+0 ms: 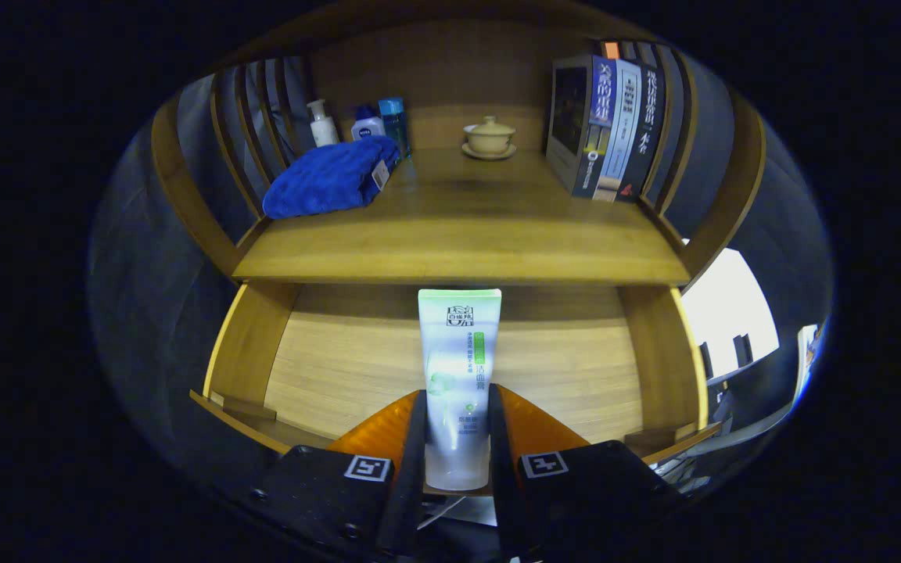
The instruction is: Pull open the drawer, take out the items inside it, and place them on the countertop above the cabinet.
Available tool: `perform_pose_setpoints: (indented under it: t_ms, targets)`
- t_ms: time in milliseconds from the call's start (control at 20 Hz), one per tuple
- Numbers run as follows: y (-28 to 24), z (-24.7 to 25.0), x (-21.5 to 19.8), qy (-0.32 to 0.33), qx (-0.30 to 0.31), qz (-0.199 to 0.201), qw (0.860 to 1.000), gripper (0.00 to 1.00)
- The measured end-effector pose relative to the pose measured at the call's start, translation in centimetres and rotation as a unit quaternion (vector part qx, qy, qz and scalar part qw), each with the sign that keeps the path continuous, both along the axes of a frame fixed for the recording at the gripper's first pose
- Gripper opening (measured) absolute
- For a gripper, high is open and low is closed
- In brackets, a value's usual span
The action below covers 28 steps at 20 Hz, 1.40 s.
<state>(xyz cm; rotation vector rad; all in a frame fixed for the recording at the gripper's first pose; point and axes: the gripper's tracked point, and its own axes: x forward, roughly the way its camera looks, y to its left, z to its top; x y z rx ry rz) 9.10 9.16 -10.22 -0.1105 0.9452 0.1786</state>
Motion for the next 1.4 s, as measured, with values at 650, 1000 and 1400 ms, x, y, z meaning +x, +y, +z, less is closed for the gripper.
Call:
perform_pose_setpoints:
  t_ms: [650, 1000, 1400]
  targets:
    - [0.5, 2.4, 17.0, -0.105, 0.003, -0.058, 0.993, 0.50]
    - [0.4, 0.7, 12.5, -0.141, 0.096, -0.069, 0.983, 1.00]
    - [-4.7, 2.5, 0.3, -0.257, 0.098, -0.074, 0.959, 0.99]
